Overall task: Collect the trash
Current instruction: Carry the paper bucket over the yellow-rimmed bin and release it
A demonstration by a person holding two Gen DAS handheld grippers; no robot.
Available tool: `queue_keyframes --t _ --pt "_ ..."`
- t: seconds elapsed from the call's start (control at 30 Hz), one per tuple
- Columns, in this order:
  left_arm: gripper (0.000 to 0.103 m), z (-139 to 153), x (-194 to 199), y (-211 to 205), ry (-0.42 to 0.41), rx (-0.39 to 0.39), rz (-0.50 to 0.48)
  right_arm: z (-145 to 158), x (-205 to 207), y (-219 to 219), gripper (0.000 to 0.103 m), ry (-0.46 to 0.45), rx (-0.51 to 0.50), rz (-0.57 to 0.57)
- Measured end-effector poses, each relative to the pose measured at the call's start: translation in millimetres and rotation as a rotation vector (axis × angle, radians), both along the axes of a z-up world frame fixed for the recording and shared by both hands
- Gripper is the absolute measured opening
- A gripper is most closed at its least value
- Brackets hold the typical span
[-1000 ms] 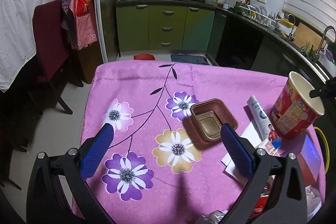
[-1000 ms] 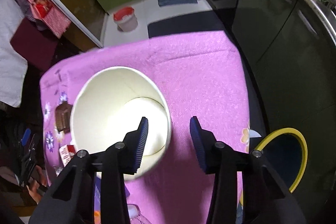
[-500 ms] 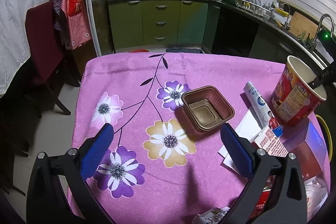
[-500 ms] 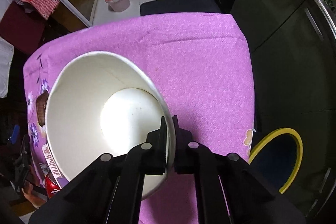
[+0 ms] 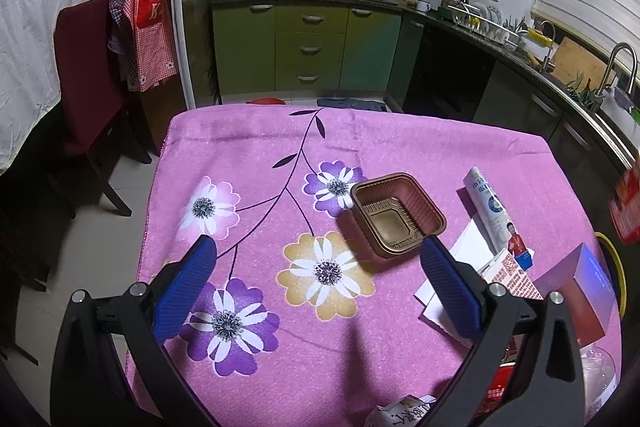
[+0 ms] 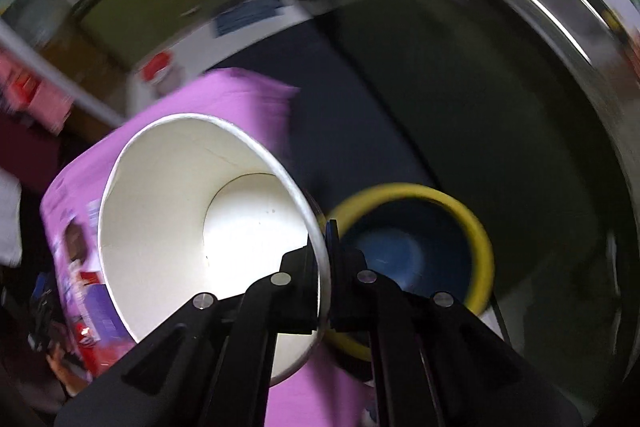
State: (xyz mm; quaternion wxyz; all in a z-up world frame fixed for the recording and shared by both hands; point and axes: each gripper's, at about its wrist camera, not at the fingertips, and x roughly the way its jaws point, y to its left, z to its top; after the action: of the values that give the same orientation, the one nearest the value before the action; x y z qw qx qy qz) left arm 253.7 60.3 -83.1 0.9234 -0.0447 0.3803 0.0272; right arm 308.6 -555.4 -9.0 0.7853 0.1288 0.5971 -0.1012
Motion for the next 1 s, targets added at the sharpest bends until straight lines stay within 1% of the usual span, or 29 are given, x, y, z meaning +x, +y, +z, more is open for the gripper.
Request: queue_keyframes --t 0.03,0.1,0.2,0.23,0.4,0.5,0.53,0.67,0.77,0.8,0.87,0.93,1.0 --pt "0.097 -0.3 -0.1 0.2 0.002 0.0 0.001 -6.9 -5.7 -14.9 0.004 0.011 -0.007 -0.027" --pt "0.097 -0.8 -0.5 0.5 0.006 0.0 0.002 -32.5 -17.8 -49.3 0.004 0.04 0.005 -0.094" --pt "0.097 -2.3 -0.1 -0.9 0.011 0.001 0.004 -68.4 -23.4 -70.4 0.004 0.077 0.014 -0.132" --pt "0.097 -2.7 0.2 -1.6 0.013 0.003 0.004 -84.5 -23.1 -74.8 0.004 0.093 0.024 -0.14" --pt "0.097 -4.5 1.2 -3.5 0.011 0.02 0.002 -159.0 -11.4 -72.9 0.004 0.158 0.055 -0.145" --pt "0.097 -6.4 2.5 -4.2 0.019 0.014 0.003 -192.4 -4.9 -70.2 0.005 0.192 0.062 -0.142" --pt "0.097 -6.6 3.2 -4.4 0.024 0.012 0.001 -198.8 -3.5 -68.4 0.005 0.199 0.055 -0.138" --pt "0.097 -1.1 1.7 -7.6 0.021 0.026 -0.006 -209.4 -4.8 -66.6 0.009 0.21 0.034 -0.137" --pt "0.097 6.6 -2.2 -12.0 0.009 0.047 -0.015 -204.0 -9.0 -60.3 0.022 0.212 -0.003 -0.116" --pt "0.097 9.3 -3.7 -14.0 0.008 0.052 -0.02 -197.6 -3.0 -59.3 0.025 0.209 -0.007 -0.109" --pt "0.097 13.6 -7.8 -19.3 0.009 0.058 -0.038 -183.9 -6.4 -54.1 0.025 0.193 -0.012 -0.099" --pt "0.097 20.0 -12.3 -26.5 0.017 0.072 -0.073 -167.2 -18.8 -50.1 0.025 0.169 -0.033 -0.084" --pt "0.097 26.2 -16.6 -33.3 0.032 0.094 -0.115 -144.2 -32.9 -42.0 0.025 0.139 -0.043 -0.066"
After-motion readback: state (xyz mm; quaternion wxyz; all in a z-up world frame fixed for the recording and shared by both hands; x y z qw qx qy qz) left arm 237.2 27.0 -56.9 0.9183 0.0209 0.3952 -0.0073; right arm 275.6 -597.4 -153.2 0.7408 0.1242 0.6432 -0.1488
